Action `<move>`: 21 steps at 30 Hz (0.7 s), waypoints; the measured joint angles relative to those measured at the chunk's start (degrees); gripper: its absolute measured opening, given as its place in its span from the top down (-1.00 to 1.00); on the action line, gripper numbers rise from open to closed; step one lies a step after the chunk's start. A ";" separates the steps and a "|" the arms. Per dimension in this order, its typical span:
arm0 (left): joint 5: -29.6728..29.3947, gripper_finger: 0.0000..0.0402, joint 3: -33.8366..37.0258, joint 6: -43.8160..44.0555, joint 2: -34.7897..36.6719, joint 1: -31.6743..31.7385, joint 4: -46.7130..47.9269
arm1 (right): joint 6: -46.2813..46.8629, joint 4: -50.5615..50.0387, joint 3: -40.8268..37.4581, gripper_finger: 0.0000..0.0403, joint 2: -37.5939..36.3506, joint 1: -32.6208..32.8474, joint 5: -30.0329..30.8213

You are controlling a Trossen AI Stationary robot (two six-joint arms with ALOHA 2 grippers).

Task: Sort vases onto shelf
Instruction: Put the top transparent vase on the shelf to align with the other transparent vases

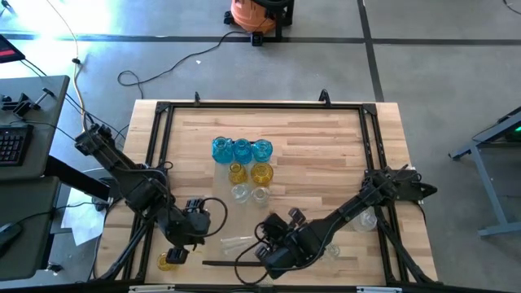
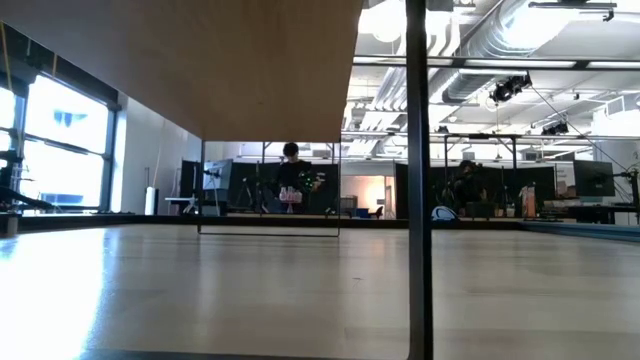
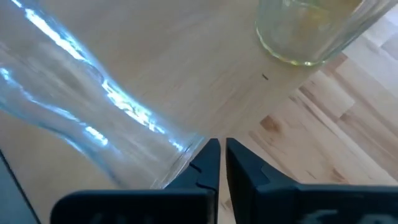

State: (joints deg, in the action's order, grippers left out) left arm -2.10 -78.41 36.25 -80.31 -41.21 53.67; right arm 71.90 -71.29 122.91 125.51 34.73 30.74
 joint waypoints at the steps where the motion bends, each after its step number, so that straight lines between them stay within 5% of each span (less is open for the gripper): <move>1: 0.06 1.00 0.00 0.13 0.00 0.00 0.02 | -0.46 0.00 0.00 0.95 0.00 -0.04 -0.38; 21: -0.07 1.00 0.02 -2.93 -0.88 2.98 -1.09 | -1.89 2.51 0.00 0.85 0.00 -0.31 -4.85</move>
State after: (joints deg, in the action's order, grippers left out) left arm -2.17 -78.40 33.32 -81.19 -38.23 52.58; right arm 70.01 -68.78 122.91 125.51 34.41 25.88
